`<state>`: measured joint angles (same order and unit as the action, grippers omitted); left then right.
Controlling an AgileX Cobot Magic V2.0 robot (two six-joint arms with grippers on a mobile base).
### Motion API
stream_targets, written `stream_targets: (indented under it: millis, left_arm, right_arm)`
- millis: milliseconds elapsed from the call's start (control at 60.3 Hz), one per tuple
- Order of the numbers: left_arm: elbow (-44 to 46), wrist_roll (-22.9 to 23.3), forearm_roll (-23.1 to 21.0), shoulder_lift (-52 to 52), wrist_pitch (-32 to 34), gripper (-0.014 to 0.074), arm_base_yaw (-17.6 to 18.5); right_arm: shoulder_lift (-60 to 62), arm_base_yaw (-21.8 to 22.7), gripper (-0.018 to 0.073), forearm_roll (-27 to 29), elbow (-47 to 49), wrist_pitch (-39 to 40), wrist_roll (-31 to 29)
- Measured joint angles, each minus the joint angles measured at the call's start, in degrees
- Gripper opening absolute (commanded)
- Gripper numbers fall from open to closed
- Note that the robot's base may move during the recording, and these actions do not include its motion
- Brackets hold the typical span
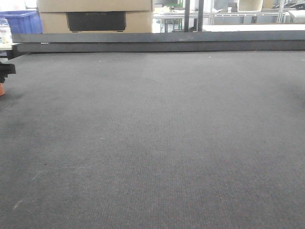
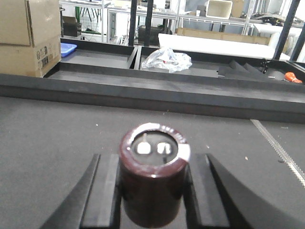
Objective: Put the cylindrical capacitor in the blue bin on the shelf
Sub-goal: 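Lift both held cylinders up off the table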
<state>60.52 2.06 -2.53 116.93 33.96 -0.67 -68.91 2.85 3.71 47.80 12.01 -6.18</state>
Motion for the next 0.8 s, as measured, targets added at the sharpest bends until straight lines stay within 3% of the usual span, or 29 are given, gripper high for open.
stream_targets:
  millis: [182,348,547,796]
  left_arm:
    - [0.0,0.0,0.46,-8.74,-14.2,-0.0111,0.0]
    - [1.54,0.0,4.42,-21.12,-26.98,-0.0111,1.69]
    - [6.0,0.0,6.67,-34.54,-43.52,-0.0111,7.65]
    - [9.65,-0.11,7.11,-47.3,-59.41,-0.0111,13.76]
  right_arm:
    - [1.0,0.0,-0.0162,0.0,1.06,-8.01,0.0]
    - [1.48,0.0,-0.0162,0.0,5.4,-20.22,0.0]
    - [2.61,-0.1,-0.0162,0.0,9.78,-31.11,0.0]
    - [11.43,-0.21,-0.0162,1.48,10.34,-36.15,0.0]
